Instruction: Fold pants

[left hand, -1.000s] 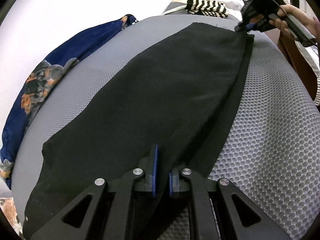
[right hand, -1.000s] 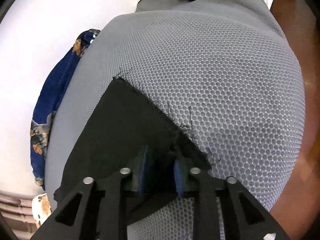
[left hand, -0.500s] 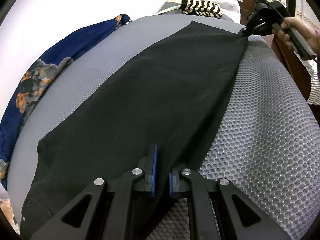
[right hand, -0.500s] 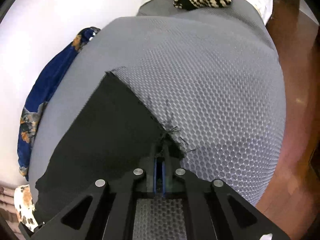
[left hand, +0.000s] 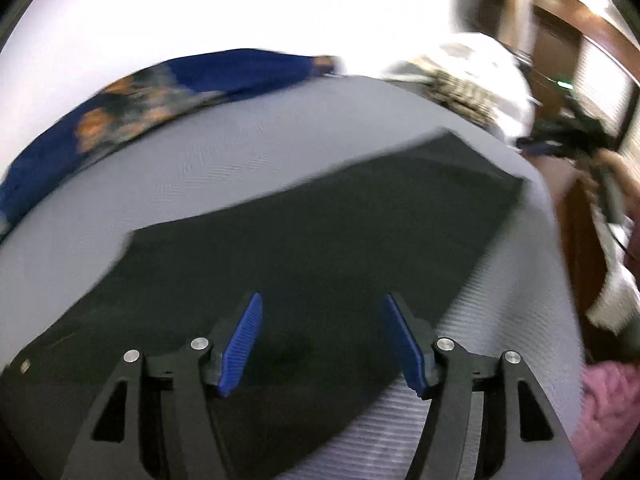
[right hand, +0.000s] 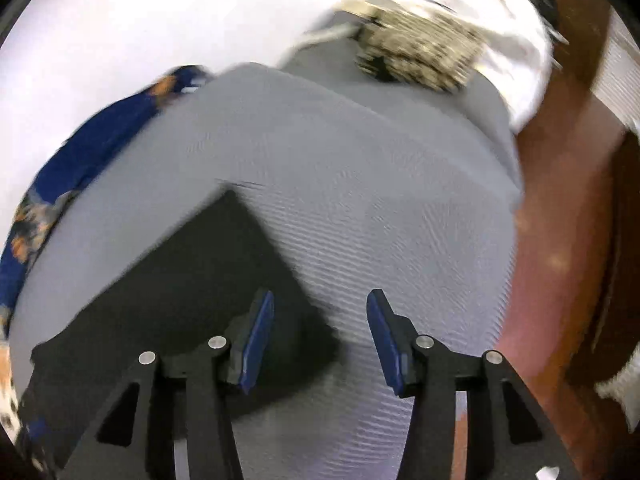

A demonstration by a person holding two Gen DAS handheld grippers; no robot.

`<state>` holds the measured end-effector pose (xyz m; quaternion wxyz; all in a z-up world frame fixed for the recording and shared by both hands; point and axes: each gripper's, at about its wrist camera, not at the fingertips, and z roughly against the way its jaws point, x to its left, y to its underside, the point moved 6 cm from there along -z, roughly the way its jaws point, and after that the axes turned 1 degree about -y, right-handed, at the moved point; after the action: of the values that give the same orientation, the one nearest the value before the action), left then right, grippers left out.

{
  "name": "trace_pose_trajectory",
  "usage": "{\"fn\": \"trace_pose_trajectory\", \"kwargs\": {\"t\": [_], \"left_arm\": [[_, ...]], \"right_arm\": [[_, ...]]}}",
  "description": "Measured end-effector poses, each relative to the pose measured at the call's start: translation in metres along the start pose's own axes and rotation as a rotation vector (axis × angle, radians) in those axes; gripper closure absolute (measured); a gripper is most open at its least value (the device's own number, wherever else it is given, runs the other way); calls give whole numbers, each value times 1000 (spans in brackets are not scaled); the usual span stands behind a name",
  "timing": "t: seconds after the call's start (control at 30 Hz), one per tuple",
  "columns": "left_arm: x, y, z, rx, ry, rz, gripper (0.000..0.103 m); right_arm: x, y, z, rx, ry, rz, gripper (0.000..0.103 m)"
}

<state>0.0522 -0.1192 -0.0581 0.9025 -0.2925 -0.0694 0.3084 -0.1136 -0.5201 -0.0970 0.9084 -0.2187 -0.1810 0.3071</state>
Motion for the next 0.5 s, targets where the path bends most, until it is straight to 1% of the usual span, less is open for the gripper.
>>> {"fn": "trace_pose_trajectory", "kwargs": {"t": [0.1,0.13,0.2,0.23,0.3,0.4,0.47,0.5], "left_arm": [[45,-1,0,-10,-103,121,39],[58,-1,1,-12,-124,147,39],[80,4,6,-27,-183,181,39],[91,7,9,-31,-215,190,39],[108,13,10,-27,-262,210,39],[135,28,14,-17,-302,254,39],[147,37,14,-5,-316,274,39],[153,43,14,0,-326,283,39]], "right_arm": [[61,-9,-2,30,-138,117,56],[93,-11,-5,55,-204,175,56],[145,-7,-12,110,-309,272,56],[181,-3,-17,146,-376,342,56],[235,5,-23,200,-462,446,56],[324,27,-35,304,-606,602,56],[363,43,-41,355,-660,673,56],[390,55,-46,388,-691,722,56]]}}
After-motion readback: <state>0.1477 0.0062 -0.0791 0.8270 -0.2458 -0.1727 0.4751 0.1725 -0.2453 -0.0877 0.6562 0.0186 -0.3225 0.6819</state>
